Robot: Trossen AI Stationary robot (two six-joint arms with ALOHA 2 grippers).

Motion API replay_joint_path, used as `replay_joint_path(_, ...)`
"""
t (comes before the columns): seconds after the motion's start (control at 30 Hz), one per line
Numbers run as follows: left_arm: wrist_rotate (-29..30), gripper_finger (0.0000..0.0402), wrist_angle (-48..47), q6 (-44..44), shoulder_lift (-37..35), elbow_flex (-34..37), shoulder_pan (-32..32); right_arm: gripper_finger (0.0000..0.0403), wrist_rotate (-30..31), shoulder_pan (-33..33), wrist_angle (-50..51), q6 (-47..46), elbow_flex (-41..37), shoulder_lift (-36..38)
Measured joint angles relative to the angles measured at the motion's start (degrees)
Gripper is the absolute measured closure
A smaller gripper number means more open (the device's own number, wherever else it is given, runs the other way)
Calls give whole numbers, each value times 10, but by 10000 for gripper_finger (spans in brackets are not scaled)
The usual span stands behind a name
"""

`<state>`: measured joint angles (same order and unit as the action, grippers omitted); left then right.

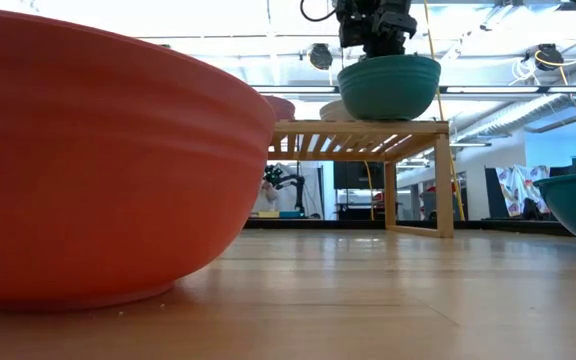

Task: Place and stack bowls onto a shelf
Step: Put the green bowl on the shelf

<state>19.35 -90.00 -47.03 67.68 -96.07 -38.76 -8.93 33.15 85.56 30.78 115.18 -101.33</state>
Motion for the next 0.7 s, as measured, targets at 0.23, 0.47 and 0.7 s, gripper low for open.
replay_joint_path(0.23,-8,394,0,-1,0,0,0,378,2,0,-1,1,0,1)
replay_joint_path(0.47,-13,394,0,-7,0,0,0,378,46,0,-5,-1,0,1)
replay_joint_path(0.7,-13,394,0,-7,0,0,0,378,45,-4,-5,-1,0,1)
